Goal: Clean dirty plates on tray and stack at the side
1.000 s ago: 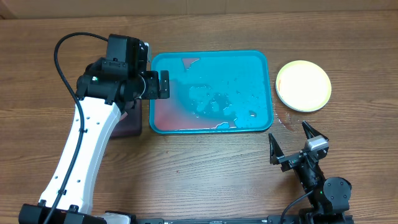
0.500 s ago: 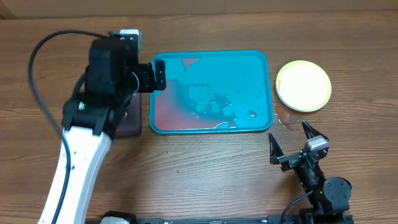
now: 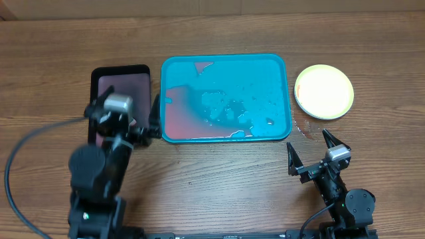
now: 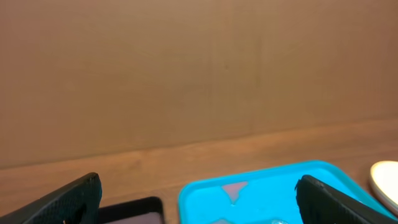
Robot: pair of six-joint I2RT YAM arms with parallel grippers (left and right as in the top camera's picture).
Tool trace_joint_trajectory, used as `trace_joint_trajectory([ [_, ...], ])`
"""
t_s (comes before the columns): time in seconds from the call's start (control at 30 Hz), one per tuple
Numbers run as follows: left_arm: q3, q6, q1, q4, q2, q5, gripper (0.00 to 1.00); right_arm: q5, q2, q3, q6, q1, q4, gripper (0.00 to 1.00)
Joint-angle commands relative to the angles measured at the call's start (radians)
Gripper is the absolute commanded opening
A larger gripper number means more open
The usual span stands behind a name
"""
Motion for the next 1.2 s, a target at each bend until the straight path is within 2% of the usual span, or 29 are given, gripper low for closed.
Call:
trace_joint_trajectory([
  [0.0, -0.167, 0.037, 0.048, 0.071, -0.116, 0.008, 1.00, 0.006, -0.008, -0.010, -0.011, 0.000, 0.007, 1.00],
  [0.3, -0.527, 0.055, 0.072, 0.214, -0.430, 0.007, 1.00, 0.006, -0.008, -0.010, -0.011, 0.000, 0.007, 1.00],
  [0.43, -0.589, 0.055, 0.072, 0.215, -0.526, 0.007, 1.00, 0.006, -0.008, -0.010, -0.011, 0.000, 0.007, 1.00],
  [0.9, -0.608, 0.070, 0.072, -0.060, -0.655, -0.004, 1.00, 0.006, -0.008, -0.010, -0.011, 0.000, 0.007, 1.00],
  [1.17, -0.608, 0.069, 0.070, -0.077, -0.653, -0.010, 1.00, 0.006, -0.008, -0.010, -0.011, 0.000, 0.007, 1.00],
])
